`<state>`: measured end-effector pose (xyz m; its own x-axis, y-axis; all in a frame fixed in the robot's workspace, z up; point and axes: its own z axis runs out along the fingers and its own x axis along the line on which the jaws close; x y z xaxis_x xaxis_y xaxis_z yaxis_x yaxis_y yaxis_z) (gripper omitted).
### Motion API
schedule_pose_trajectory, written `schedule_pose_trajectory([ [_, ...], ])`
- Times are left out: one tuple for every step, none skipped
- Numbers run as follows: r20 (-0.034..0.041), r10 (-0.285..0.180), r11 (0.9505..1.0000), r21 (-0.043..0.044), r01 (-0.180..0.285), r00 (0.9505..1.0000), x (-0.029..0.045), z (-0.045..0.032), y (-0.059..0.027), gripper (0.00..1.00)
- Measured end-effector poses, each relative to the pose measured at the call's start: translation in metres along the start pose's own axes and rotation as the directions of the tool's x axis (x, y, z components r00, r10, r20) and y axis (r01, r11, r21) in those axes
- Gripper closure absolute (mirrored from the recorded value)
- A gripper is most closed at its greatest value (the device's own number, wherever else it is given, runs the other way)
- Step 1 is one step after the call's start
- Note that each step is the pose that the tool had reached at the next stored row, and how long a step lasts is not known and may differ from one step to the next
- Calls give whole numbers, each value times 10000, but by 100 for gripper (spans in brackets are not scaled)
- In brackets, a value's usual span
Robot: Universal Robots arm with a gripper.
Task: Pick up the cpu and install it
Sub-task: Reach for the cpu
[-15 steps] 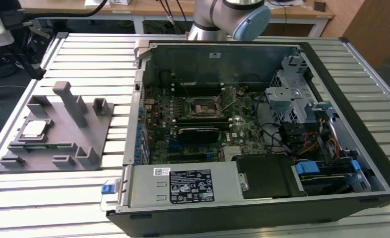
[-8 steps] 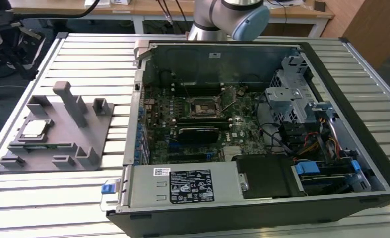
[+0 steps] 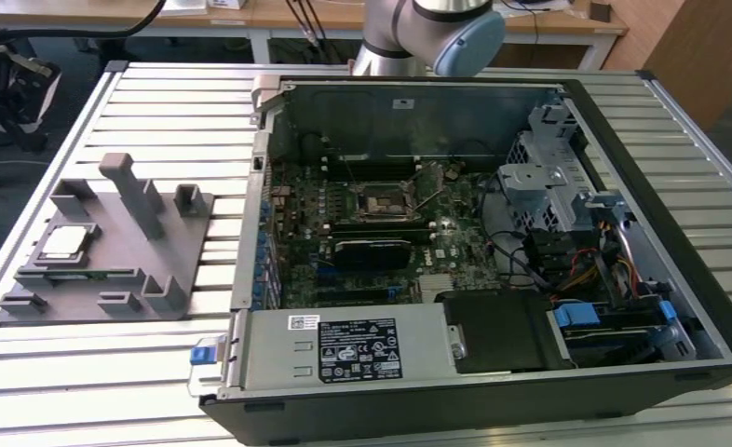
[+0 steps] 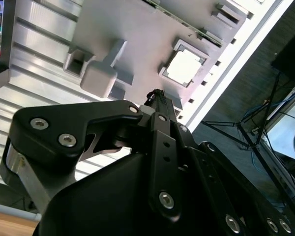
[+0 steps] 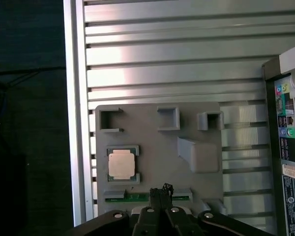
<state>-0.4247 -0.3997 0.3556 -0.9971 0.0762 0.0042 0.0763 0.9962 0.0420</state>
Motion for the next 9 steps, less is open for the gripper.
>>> schedule_pose_trajectory([
  [-2, 0, 10000, 1, 0, 10000, 28, 3, -3, 89],
  [-3, 0, 10000, 1, 0, 10000, 57, 6, -7, 89],
  [-4, 0, 10000, 1, 0, 10000, 85, 9, -10, 89],
  [-4, 0, 10000, 0, 0, 10000, 113, 12, -14, 89],
  [-6, 1, 10000, 1, -1, 10000, 143, 16, -18, 89],
  [-6, 1, 10000, 1, -1, 10000, 170, 18, -22, 89],
  [-7, 1, 10000, 1, -1, 10000, 196, 21, -27, 89],
  [-7, 0, 10000, 1, 0, 10000, 216, 25, -33, 89],
  [-8, 0, 10000, 1, 0, 10000, 234, 29, -38, 89],
])
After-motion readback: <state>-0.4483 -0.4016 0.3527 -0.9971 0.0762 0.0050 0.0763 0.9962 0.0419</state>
